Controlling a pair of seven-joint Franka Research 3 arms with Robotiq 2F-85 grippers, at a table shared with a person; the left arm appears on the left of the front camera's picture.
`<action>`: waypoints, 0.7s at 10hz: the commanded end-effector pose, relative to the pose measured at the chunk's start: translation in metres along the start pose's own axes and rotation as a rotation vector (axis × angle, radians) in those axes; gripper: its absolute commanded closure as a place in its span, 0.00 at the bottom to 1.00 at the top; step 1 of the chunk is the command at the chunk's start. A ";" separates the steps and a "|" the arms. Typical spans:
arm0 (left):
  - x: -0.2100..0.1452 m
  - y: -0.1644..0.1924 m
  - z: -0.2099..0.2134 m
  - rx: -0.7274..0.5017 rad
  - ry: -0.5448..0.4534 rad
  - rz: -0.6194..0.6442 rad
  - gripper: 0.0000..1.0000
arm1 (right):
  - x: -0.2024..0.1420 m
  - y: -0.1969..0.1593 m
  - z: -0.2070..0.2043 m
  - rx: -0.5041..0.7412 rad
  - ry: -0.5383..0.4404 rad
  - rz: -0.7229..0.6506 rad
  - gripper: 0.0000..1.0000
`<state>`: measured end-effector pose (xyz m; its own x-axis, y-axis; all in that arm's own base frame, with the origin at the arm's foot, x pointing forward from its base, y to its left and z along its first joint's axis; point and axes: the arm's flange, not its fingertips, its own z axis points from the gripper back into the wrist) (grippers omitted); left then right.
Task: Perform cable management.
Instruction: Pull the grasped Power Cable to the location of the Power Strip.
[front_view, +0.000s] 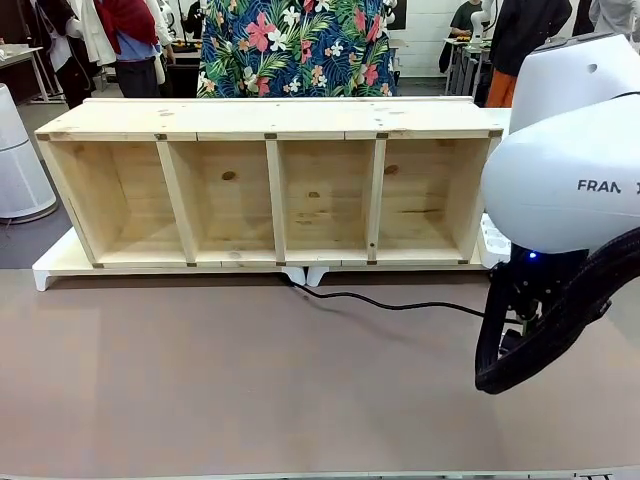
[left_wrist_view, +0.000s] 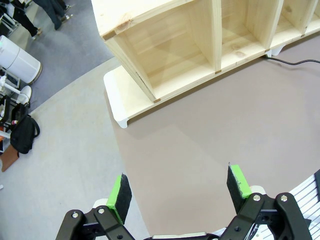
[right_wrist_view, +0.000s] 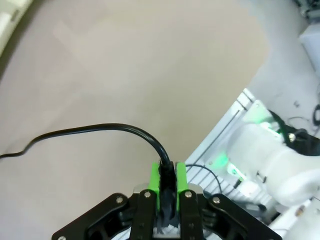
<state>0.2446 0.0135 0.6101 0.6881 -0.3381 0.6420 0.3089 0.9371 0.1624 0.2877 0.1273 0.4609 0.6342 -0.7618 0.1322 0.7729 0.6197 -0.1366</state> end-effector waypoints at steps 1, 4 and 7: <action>0.000 0.000 0.000 0.000 0.003 0.001 0.00 | 0.019 0.001 0.006 0.029 -0.039 -0.023 0.85; 0.000 0.000 0.000 0.000 0.003 0.001 0.00 | 0.049 0.006 0.015 0.108 -0.145 -0.093 0.85; 0.000 0.000 0.000 0.000 0.003 0.001 0.00 | 0.084 0.011 0.021 0.137 -0.253 -0.019 0.85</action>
<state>0.2446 0.0135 0.6101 0.6881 -0.3381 0.6421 0.3089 0.9371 0.1624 0.3366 0.0864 0.4897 0.5670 -0.7503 0.3399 0.7928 0.6091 0.0219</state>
